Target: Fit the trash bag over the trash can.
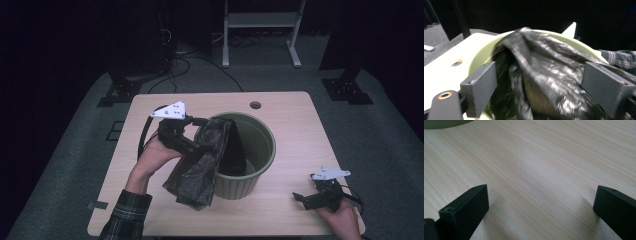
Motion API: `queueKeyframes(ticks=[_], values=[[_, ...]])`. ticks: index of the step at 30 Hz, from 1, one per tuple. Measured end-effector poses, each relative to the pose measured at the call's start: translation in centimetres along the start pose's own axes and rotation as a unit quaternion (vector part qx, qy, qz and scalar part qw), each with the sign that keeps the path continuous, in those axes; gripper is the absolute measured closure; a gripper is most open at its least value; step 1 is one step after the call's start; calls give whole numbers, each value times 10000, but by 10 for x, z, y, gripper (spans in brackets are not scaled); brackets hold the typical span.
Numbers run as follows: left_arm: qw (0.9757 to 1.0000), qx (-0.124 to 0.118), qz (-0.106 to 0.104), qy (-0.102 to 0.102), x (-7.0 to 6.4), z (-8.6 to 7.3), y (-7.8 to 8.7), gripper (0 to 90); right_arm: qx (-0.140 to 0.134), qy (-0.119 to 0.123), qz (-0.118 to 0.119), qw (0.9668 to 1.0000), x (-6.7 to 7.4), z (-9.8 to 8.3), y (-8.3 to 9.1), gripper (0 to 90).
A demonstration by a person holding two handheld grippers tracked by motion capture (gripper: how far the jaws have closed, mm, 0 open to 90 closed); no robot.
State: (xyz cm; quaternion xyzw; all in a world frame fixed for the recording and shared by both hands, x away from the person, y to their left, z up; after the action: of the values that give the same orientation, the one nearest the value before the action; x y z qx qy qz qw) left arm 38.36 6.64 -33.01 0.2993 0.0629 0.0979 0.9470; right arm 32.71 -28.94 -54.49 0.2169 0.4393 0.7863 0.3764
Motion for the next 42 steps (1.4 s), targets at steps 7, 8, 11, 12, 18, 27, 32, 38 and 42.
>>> queueKeyframes(ticks=[7,8,11,12,18,27,32,38,42], values=[[9995,-236,158,127,2,-12,23,76,-2,-15,-8,10000,0,0,0,0],[9994,-247,190,135,2,-14,27,76,2,-16,-8,10000,0,0,0,0],[9991,-288,283,128,-1,-20,39,76,3,-21,-14,10000,0,0,0,0],[9990,-301,311,124,-2,-22,42,76,1,-25,-15,10000,0,0,0,0],[9985,-308,435,122,-9,-37,60,77,2,-38,-21,10000,-1,0,0,0],[9970,-349,631,267,-18,-69,81,77,4,-56,-28,10000,-1,0,0,0],[9952,-441,753,439,-21,-89,98,77,3,-61,-34,10000,-1,0,0,0],[9938,-511,830,525,-25,-110,112,77,0,-79,-43,10000,-1,1,0,0],[9929,-544,874,595,-28,-122,118,77,1,-83,-49,10000,-2,1,0,0]])
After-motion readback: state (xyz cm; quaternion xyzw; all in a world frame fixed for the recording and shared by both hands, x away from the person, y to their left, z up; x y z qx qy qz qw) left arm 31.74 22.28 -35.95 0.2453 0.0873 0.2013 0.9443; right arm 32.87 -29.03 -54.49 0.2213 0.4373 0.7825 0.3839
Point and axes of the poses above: each handheld gripper's, and its own axes: y roughly backward along the jaws, z roughly out of its top, x roughly to its left, the point moved 8 cm from there along -y, roughly forward along the jaws, and after that the axes turned 14 degrees about x, right-handed, at the moved point
